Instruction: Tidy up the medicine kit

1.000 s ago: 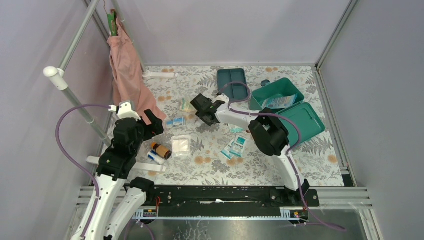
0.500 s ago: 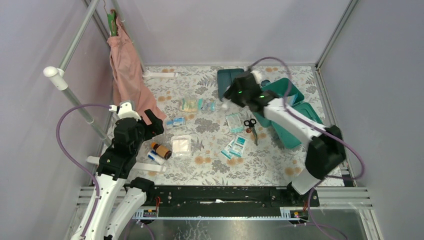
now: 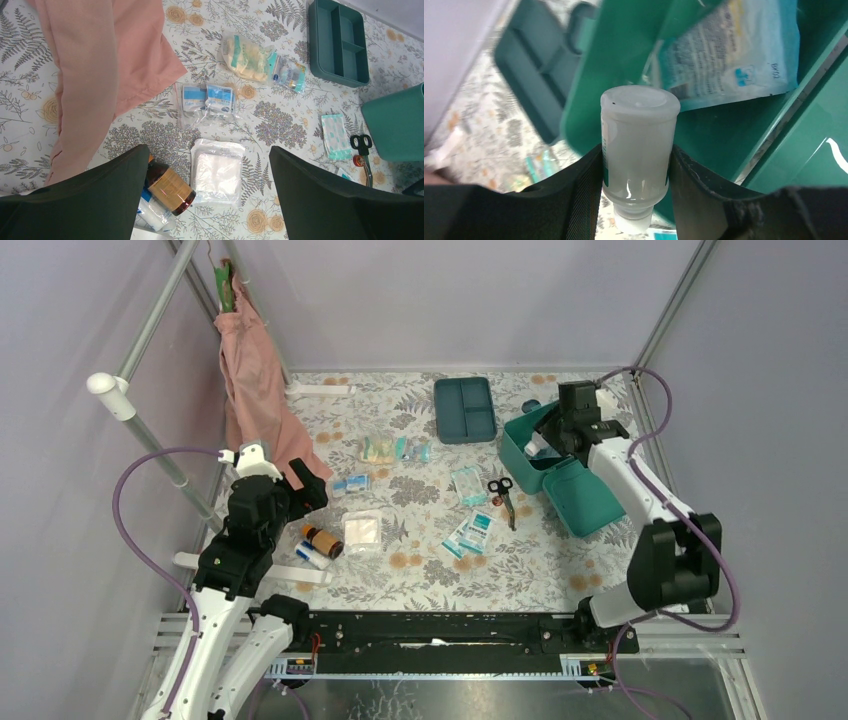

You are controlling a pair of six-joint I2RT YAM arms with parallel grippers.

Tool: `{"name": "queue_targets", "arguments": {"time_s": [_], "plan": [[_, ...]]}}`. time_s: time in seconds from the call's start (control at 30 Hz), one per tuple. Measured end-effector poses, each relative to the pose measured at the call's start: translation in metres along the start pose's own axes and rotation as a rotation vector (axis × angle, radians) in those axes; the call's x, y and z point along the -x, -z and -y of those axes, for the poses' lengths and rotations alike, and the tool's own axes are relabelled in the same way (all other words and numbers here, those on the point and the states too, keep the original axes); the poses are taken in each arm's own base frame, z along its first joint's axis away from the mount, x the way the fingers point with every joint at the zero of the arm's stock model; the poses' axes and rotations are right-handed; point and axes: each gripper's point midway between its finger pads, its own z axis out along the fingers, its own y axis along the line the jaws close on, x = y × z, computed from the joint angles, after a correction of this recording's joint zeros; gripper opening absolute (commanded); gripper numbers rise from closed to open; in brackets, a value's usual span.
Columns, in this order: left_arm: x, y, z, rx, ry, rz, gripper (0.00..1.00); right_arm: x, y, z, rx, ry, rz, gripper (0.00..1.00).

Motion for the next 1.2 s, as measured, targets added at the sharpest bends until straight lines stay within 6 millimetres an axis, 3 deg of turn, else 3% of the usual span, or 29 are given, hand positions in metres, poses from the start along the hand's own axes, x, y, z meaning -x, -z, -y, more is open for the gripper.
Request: {"name": "queue_targets", "arguments": {"time_s": [0.2, 0.4, 0.63, 0.8, 0.93, 1.03, 1.1, 1.2], "plan": [[0.0, 0.0, 0.0, 0.0, 0.0, 0.0, 0.99, -0.026, -0.041, 0.033, -0.138, -0.013, -0.088, 0.41], [0.0, 0.0, 0.0, 0.0, 0.0, 0.0, 0.99, -0.037, -0.062, 0.043, -0.196, -0.006, -0.131, 0.61], [0.0, 0.0, 0.0, 0.0, 0.0, 0.0, 0.99, -0.022, -0.058, 0.037, -0.195, 0.019, -0.097, 0.69], [0.0, 0.0, 0.0, 0.0, 0.0, 0.0, 0.99, -0.001, -0.037, 0.029, -0.164, 0.064, -0.046, 0.69], [0.0, 0.0, 0.0, 0.001, 0.0, -0.002, 0.99, 0.016, -0.008, 0.003, -0.059, 0.123, -0.01, 0.71], [-0.001, -0.002, 0.0, 0.004, -0.002, -0.008, 0.99, 0.018, 0.016, -0.039, 0.062, 0.204, 0.005, 0.75], [-0.002, -0.003, 0.0, 0.007, -0.003, -0.014, 0.98, 0.001, 0.032, -0.079, 0.173, 0.281, -0.013, 0.77], [-0.003, -0.003, 0.0, 0.007, -0.004, -0.015, 0.99, -0.047, 0.054, -0.143, 0.359, 0.407, -0.083, 0.77]]}}
